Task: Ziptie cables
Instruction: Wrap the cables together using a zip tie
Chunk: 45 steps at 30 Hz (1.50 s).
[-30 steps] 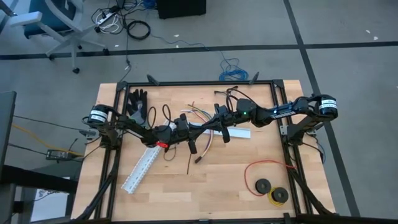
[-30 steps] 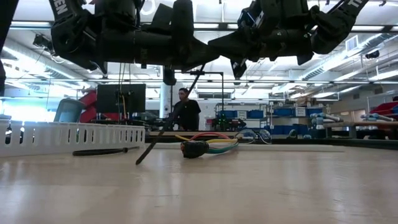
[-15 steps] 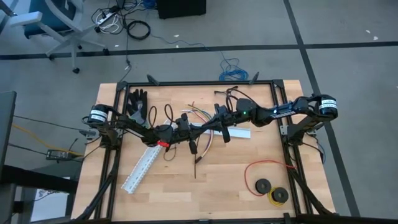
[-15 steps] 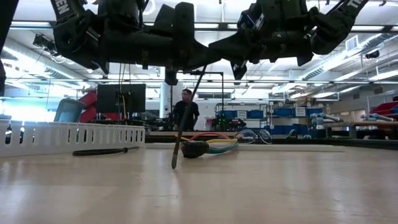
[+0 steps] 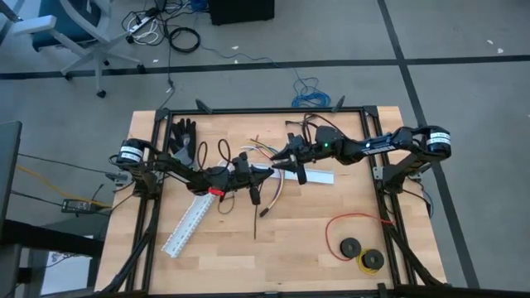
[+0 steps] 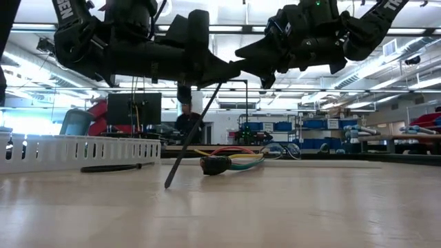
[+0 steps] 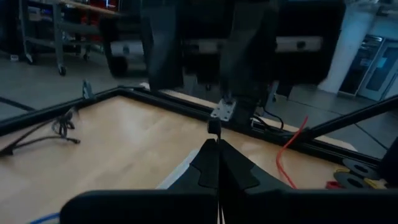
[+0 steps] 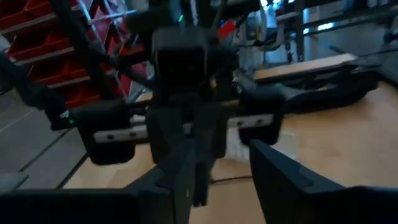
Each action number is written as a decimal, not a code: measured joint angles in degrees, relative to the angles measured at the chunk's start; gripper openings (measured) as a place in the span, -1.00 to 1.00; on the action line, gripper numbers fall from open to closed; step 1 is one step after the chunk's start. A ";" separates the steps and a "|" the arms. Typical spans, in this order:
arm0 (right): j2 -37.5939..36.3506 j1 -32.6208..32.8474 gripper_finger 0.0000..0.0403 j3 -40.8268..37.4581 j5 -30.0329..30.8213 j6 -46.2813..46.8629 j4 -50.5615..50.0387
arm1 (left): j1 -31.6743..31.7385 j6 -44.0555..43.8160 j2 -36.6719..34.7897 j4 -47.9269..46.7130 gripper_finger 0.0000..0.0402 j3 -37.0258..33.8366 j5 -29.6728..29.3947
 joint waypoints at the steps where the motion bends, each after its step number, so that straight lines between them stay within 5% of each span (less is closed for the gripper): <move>1: -0.49 -0.49 -0.25 0.00 0.00 -0.18 -0.53 | 0.00 -0.34 0.00 -0.01 -1.00 -0.24 -0.04; 10: -3.60 2.43 -0.25 0.00 1.29 -14.69 -12.24 | 3.06 -6.06 0.00 4.81 -1.00 -3.32 -1.69; 18: -3.07 14.29 -0.42 -0.02 23.06 -38.71 -16.59 | 9.24 -18.71 0.00 5.12 -1.00 -4.19 2.09; 23: -2.64 19.03 -0.45 0.00 31.02 -51.89 -14.00 | 11.93 -25.88 0.00 5.63 -1.00 -4.08 4.44; 29: 5.81 21.92 -0.45 1.43 35.81 -63.71 -8.44 | 12.57 -31.56 0.00 5.56 -1.00 -2.46 7.35; 36: 19.89 26.24 -0.45 7.73 50.62 -80.67 2.33 | 12.85 -34.90 0.00 5.06 -1.00 -2.12 8.34; 45: 28.85 29.61 -0.45 10.59 52.69 -93.27 2.59 | 15.29 -38.07 0.00 3.51 -1.00 -2.23 9.92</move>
